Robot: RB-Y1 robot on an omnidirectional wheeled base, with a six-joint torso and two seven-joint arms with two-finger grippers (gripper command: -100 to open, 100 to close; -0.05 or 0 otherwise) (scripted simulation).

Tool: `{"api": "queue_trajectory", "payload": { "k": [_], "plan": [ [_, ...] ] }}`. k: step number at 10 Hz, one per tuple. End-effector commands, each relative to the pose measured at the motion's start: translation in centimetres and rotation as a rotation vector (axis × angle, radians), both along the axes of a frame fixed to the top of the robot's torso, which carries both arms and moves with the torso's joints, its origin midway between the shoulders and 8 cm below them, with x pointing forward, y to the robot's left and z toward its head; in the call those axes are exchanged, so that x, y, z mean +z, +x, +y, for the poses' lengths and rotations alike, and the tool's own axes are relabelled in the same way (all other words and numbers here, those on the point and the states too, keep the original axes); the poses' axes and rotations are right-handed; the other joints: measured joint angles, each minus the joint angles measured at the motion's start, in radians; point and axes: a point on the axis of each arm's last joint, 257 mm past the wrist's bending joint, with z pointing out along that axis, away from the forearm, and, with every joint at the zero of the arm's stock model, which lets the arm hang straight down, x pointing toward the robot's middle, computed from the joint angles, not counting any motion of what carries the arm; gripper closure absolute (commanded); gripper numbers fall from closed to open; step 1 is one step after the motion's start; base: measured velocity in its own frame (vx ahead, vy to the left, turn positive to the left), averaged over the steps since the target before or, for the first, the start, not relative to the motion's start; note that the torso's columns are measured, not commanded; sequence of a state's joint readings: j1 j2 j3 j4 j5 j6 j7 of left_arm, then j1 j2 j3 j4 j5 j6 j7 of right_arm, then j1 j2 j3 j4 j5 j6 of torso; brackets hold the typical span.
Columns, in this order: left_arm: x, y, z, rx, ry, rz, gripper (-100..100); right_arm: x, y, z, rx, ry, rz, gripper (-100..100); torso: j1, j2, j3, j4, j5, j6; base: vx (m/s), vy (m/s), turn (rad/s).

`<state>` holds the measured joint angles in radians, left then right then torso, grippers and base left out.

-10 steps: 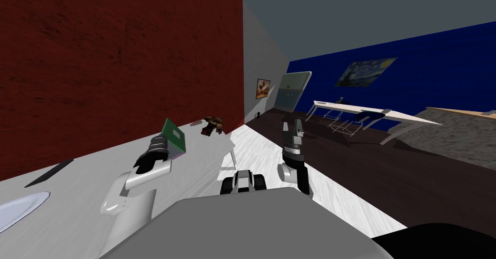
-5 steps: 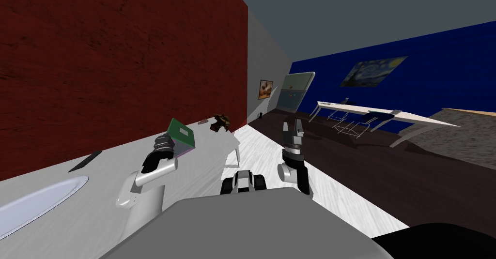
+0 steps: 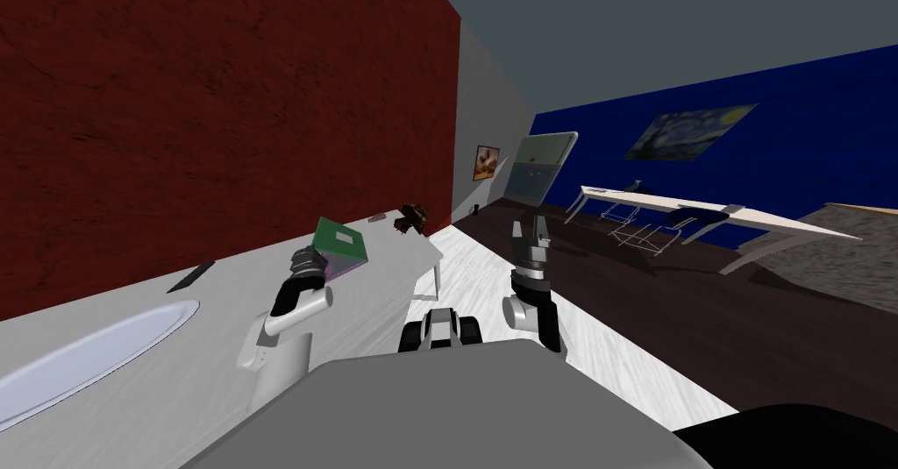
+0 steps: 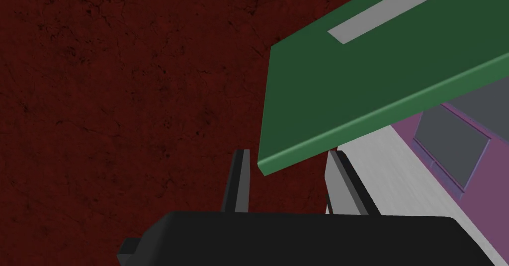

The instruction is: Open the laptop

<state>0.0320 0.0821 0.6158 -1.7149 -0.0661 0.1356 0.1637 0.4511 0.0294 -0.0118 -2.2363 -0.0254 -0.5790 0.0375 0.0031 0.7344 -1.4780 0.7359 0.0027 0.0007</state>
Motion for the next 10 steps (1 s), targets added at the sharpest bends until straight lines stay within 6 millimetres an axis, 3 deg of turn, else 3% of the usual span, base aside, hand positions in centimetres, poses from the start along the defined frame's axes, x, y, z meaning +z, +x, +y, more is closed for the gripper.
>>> {"api": "queue_trajectory", "payload": {
  "k": [1, 4, 5, 8, 9, 10],
  "plan": [
    [-1.7, 0.3, -1.0, -0.011, -0.095, -0.061, 100, 0.0, 0.0, 0.0, 0.000, 0.000, 0.000, 0, -0.001, 0.000, 0.000, 0.000, -0.001, 0.000, -0.042, 0.067, 0.066],
    [-3.6, 0.6, -2.2, -0.017, -0.198, -0.132, 100, 0.0, 0.0, 0.0, 0.000, 0.000, 0.000, 0, -0.002, 0.001, 0.001, 0.002, -0.002, 0.001, -0.029, 0.083, 0.046],
    [-3.4, 0.5, -1.9, -0.014, -0.177, -0.112, 100, 0.0, 0.0, 0.0, 0.000, 0.000, 0.000, 0, -0.003, 0.002, 0.001, 0.002, -0.003, 0.000, -0.011, 0.038, 0.004],
    [-5.9, 0.3, -3.0, -0.024, -0.284, -0.186, 100, 0.0, 0.0, 0.0, 0.000, 0.000, 0.000, 0, -0.005, 0.006, 0.003, 0.004, -0.004, -0.001, -0.013, 0.055, -0.014],
    [-4.5, 0.3, -2.4, -0.019, -0.264, -0.166, -100, 0.0, 0.0, 0.0, 0.000, 0.000, 0.000, 0, -0.003, 0.006, 0.003, 0.004, -0.004, -0.001, -0.014, 0.028, -0.027],
    [-4.5, 0.3, -2.4, -0.019, -0.264, -0.166, -100, 0.0, 0.0, 0.0, 0.000, 0.000, 0.000, 0, -0.005, 0.005, 0.003, 0.003, -0.004, -0.001, -0.011, -0.013, -0.010]
  ]
}}
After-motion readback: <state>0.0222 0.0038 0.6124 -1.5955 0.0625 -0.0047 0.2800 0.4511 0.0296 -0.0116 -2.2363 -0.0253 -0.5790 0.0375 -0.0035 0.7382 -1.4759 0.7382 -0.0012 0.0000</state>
